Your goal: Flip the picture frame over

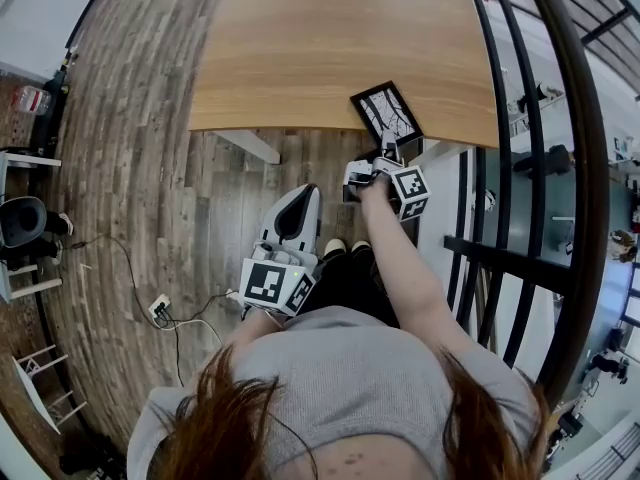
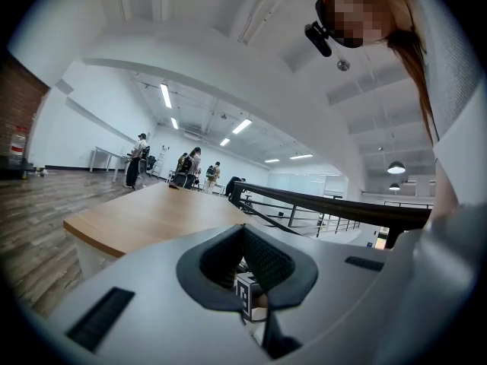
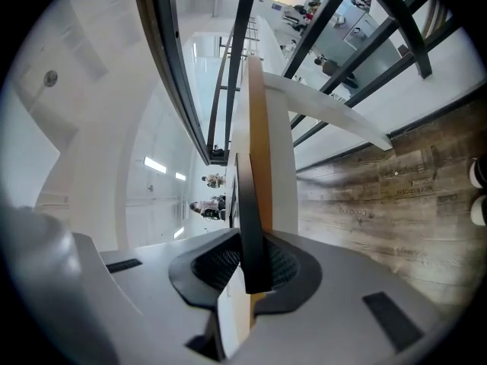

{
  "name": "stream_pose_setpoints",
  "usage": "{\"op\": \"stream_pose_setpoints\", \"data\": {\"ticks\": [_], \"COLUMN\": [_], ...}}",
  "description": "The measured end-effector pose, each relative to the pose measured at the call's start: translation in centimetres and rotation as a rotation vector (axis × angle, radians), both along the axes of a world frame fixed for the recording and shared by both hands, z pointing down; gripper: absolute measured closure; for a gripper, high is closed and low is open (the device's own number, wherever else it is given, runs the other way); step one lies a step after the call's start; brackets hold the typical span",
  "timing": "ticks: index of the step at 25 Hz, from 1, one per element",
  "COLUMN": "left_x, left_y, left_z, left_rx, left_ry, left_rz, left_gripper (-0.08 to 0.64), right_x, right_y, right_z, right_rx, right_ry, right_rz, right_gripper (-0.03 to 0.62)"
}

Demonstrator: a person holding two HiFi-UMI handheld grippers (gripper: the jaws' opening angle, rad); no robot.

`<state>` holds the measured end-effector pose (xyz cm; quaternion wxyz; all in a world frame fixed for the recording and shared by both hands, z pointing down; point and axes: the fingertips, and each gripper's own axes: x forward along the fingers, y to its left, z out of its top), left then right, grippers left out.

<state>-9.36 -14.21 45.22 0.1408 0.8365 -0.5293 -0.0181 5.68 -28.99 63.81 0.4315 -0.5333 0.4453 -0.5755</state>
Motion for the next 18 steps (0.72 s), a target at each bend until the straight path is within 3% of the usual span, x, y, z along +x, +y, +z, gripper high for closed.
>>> {"op": "stream_pose_setpoints", "data": {"ticks": [6,12,18], "left_x": [0.5,0.9,1.2], "left_y": [0.1,0.2,0.4], "left_z": [-0.1,-0.2,-0.4], "left_rx": [0.003,-0.004,-0.004], "left_ry": [-0.004,-0.015,-0.018], "left_rz": [0.006,0.017,0.017], "left_gripper": [0.555,0.555,0.554], "right_x": [0.0,0.1,0.2], "right_y": [-0.3,-0.5,0.1], "right_z": [0.1,-0.1,0.2], "right_rx": [-0.004,-0.027,-0.055], "right_ry": [0.001,0.089,0.120], "right_rz": [-0.034,-0.116,-0.158], "right_gripper": [0.538,0.528,0.459]}}
